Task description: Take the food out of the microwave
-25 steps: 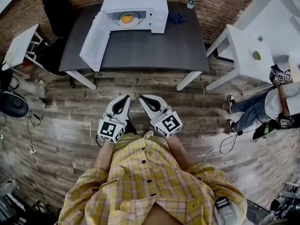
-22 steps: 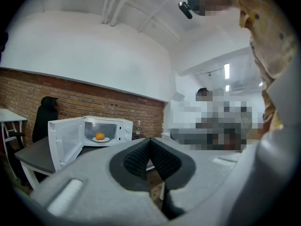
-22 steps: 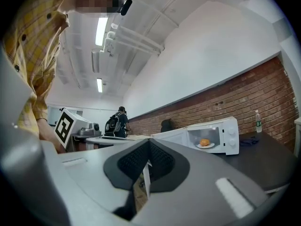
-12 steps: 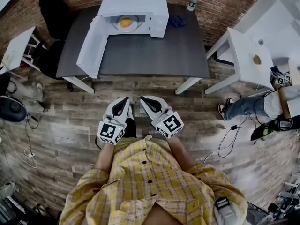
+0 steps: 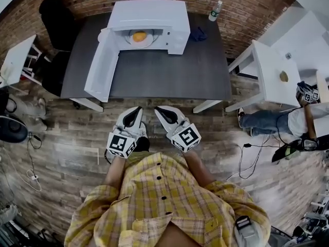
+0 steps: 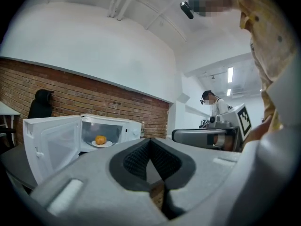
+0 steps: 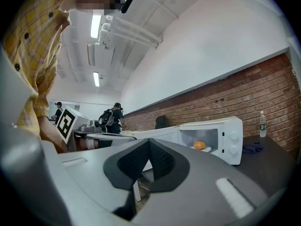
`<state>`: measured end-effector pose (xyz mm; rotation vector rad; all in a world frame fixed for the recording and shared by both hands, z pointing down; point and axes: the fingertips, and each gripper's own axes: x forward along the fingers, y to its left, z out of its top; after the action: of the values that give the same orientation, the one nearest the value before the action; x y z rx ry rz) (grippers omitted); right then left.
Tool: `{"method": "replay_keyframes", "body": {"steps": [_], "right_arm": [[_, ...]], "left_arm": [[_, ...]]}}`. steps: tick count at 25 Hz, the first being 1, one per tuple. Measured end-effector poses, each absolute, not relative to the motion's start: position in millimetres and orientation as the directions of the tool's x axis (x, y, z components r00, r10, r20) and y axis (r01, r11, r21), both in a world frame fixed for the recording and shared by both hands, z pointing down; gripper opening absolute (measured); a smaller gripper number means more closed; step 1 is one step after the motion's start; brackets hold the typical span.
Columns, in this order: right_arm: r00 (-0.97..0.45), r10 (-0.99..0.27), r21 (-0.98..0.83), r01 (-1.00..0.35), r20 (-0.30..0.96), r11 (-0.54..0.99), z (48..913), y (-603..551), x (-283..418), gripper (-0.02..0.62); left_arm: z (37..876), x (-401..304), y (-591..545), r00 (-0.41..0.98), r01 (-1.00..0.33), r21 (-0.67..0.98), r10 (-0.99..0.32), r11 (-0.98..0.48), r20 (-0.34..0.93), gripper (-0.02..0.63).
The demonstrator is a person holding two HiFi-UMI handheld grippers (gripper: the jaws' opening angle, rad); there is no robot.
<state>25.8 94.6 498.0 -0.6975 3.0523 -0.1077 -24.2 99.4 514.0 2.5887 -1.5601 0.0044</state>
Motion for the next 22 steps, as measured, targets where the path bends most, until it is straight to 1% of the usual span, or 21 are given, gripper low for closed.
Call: {"method": "replay_keyframes", "body": {"steps": [15,22], "right_arm": [[-0.841,-0.540,-0.091,-0.540,0.032,0.836,493.7,-26.4,-21.6,0.003],[-0.808,-0.587,-0.086,-0.589,0.045,0.804,492.4,-71.4,-36.9,0.003]], "left_arm": [[509.1,-77.2,-19.6,0.516,-0.854,0.120,-0.853,-0.505,0.080,0.000],[507.1,-91.4,-65.1,0.549,-0.833,0.126,-0.831,-0.538,0.084,0.000]]}}
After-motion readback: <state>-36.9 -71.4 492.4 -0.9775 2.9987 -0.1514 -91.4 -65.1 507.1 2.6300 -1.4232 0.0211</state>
